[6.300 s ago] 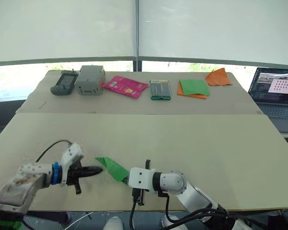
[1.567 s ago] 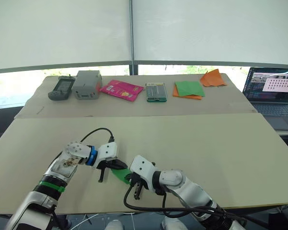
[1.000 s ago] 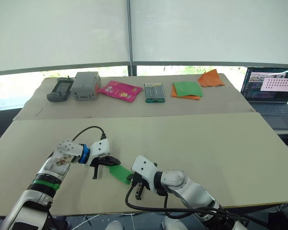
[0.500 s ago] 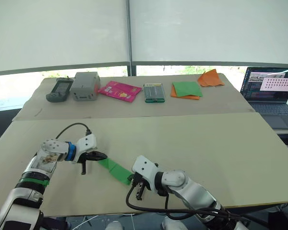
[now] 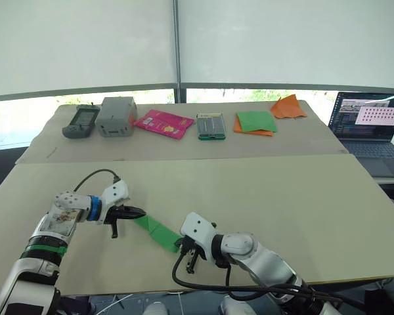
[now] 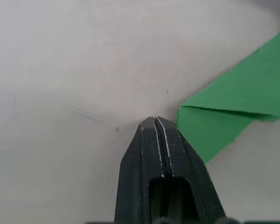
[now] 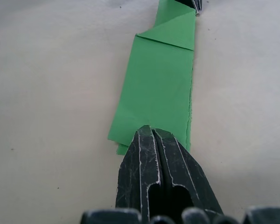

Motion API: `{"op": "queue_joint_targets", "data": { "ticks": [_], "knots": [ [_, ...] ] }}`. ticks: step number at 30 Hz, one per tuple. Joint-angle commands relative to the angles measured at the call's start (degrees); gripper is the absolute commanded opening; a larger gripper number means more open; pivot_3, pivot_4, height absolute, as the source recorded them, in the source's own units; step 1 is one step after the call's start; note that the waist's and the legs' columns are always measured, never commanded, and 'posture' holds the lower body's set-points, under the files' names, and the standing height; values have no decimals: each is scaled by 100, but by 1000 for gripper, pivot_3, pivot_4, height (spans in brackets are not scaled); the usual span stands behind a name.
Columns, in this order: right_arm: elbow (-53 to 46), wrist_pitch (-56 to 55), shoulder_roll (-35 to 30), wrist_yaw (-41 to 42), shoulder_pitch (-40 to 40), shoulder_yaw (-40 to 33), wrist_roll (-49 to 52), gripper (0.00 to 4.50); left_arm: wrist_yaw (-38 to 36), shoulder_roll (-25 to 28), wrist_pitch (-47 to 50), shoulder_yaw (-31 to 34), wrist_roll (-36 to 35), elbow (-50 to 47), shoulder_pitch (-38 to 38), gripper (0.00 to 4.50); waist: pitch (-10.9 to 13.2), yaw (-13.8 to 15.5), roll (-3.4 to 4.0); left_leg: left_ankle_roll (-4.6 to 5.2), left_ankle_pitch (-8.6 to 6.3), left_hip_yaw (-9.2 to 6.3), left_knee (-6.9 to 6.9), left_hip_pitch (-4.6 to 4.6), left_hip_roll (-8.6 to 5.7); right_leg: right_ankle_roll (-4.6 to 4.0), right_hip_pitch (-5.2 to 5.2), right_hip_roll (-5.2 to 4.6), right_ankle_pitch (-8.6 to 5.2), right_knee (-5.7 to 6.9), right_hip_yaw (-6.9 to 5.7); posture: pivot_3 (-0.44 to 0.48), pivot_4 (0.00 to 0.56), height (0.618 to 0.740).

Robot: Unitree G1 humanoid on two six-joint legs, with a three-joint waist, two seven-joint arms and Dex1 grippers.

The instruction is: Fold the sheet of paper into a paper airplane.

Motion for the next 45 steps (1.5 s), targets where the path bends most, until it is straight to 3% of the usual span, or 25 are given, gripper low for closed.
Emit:
{"op": "queue_joint_targets", "data": {
  "ticks": [1,13,18,25,36,45],
  "knots": [
    [522,467,-195,-48,127,111,-91,47,-320,45,804,193,-545,-881,224,0,10,-1,-14,0,0,-1,-1,-2,0,0,0,0,0,0,0,0,150,740],
    [549,430,-233,-65,120,142,-62,47,-362,74,1534,364,-949,-1852,853,0,24,4,-24,-1,-1,-1,-2,-5,0,0,-2,-2,0,-8,1,0,150,740],
    [605,401,-217,-64,95,162,-61,47,-170,-27,2150,715,-1450,-2190,634,0,32,15,-35,-2,-2,-2,-4,-5,0,-1,-4,-3,0,-7,-2,0,150,740],
    [661,376,-214,-71,41,181,-36,47,-345,341,2001,603,-1302,-2678,1321,0,33,-3,-10,-6,-5,1,-6,-2,0,-1,-6,-7,0,-10,1,0,150,740],
    [586,350,-238,-73,-104,127,-18,47,-142,418,1055,202,-497,-2377,1687,0,39,18,-18,-18,-13,-1,-9,-3,1,-4,-23,-15,-2,-16,-3,0,150,740],
    [718,372,442,-66,-1065,-229,214,47,-29,353,460,-76,-80,-2023,1679,0,56,37,21,-18,-12,0,-10,-5,0,-4,-31,-14,-2,-13,-4,0,150,740]
  ]
}}
